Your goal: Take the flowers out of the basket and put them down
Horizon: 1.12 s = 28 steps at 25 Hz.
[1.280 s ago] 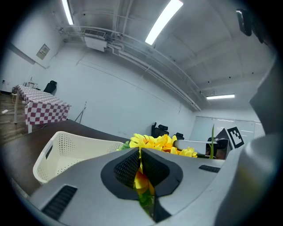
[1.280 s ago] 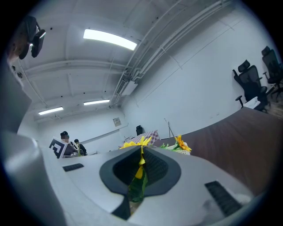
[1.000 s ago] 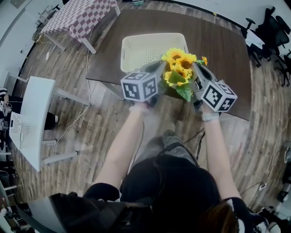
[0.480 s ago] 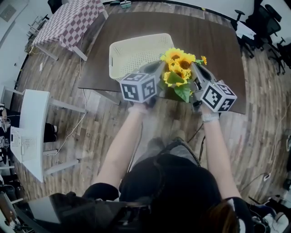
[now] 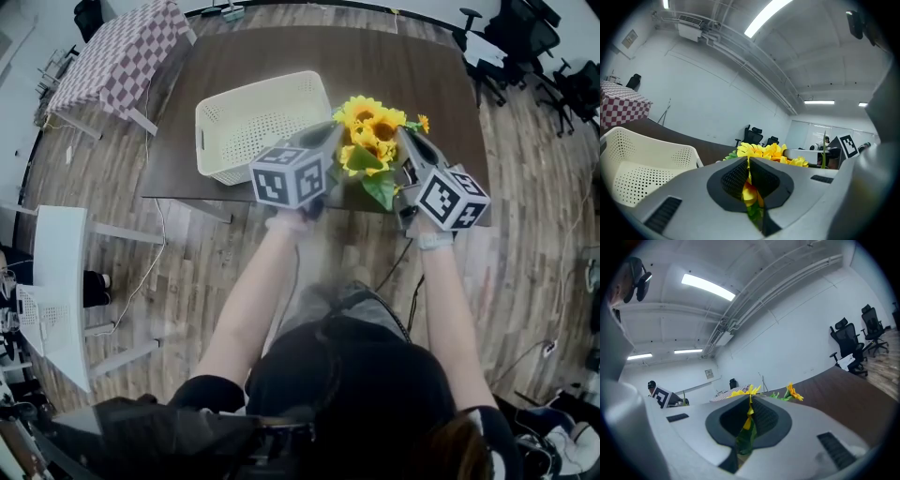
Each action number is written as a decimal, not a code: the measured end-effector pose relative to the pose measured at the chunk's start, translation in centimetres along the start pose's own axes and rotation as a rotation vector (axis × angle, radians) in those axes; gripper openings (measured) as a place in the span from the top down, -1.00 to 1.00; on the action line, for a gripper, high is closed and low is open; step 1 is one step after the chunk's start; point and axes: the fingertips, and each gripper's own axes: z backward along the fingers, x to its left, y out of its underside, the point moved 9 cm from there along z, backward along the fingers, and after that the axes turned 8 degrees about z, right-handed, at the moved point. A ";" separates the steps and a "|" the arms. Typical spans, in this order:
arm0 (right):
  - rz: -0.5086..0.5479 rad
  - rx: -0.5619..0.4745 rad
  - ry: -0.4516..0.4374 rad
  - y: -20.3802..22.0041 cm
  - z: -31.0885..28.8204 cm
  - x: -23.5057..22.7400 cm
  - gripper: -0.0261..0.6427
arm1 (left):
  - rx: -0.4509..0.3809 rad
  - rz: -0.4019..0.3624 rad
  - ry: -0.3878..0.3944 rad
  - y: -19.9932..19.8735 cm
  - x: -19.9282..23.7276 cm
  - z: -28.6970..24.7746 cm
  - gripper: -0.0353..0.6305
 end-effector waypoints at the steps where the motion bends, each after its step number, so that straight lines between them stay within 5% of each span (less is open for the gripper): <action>1: -0.001 -0.002 0.007 -0.1 0.2 -0.5 0.90 | 0.004 -0.001 0.005 0.0 -0.3 -0.5 0.86; 28: -0.033 0.030 0.146 0.8 2.0 -7.6 0.90 | 0.116 0.028 0.087 2.7 -1.4 -9.2 0.86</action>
